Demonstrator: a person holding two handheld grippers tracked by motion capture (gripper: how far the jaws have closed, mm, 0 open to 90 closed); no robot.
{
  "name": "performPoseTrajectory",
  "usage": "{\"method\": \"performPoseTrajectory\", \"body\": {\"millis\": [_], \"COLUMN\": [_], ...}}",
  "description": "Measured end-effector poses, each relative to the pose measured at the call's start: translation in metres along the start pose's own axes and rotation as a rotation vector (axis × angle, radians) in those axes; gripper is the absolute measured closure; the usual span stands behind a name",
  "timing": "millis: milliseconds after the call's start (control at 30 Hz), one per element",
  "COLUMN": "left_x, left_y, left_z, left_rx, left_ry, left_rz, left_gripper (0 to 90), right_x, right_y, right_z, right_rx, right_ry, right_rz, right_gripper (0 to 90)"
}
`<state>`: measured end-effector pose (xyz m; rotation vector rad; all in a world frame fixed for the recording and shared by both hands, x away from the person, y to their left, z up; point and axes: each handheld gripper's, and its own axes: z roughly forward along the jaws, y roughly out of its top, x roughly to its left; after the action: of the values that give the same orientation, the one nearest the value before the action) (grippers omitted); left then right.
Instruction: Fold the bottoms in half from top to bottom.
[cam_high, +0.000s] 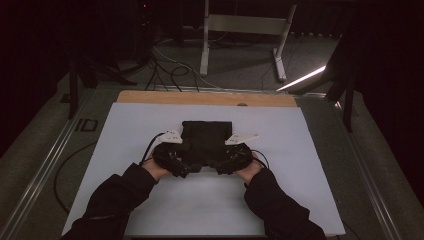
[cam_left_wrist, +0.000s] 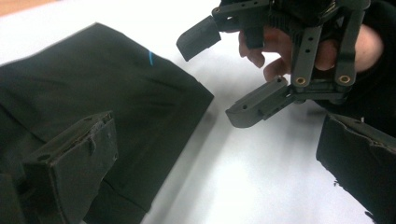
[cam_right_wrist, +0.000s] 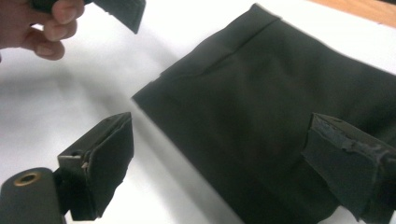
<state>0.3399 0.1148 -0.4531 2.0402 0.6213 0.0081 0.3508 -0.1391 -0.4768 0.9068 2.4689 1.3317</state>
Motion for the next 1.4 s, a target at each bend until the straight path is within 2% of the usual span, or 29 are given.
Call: {"method": "performPoseTrajectory", "body": {"millis": [233,333,400,700,1000,1133,1367,1400], "left_x": [-0.008,-0.009,-0.014,-0.029,-0.043,-0.047,-0.052,-0.052], "left_y": [-0.009,-0.01,-0.015,-0.031,-0.041,-0.046,-0.057,-0.058], "left_z": [-0.004,-0.005,-0.006,-0.003,-0.004,-0.004,-0.009,-0.009], "left_rx": [0.0,-0.002,-0.007,0.018,0.031,0.047,0.067,0.065], "left_ry": [-0.025,-0.029,-0.046,-0.082,-0.115,-0.123,-0.126,-0.123], "left_rz": [0.009,0.011,0.015,0.039,0.064,0.076,0.086,0.088], "left_gripper": [0.0,0.0,0.0,0.0,0.0,0.0,0.0,0.0], "right_x": [0.009,0.011,0.015,0.027,0.035,0.039,0.041,0.042], "right_y": [-0.012,-0.015,-0.018,-0.036,-0.044,-0.049,-0.059,-0.06], "right_z": [-0.004,-0.006,-0.009,-0.016,-0.027,-0.033,-0.042,-0.042], "right_rx": [0.012,0.013,0.016,0.044,0.049,0.054,0.059,0.059], "right_ry": [0.032,0.034,0.036,0.07,0.093,0.098,0.089,0.084], "right_rz": [-0.023,-0.034,-0.046,-0.1,-0.12,-0.123,-0.157,-0.148], "right_gripper": [8.8,8.8,8.8,8.8,8.8,8.8,8.8,8.8]}}
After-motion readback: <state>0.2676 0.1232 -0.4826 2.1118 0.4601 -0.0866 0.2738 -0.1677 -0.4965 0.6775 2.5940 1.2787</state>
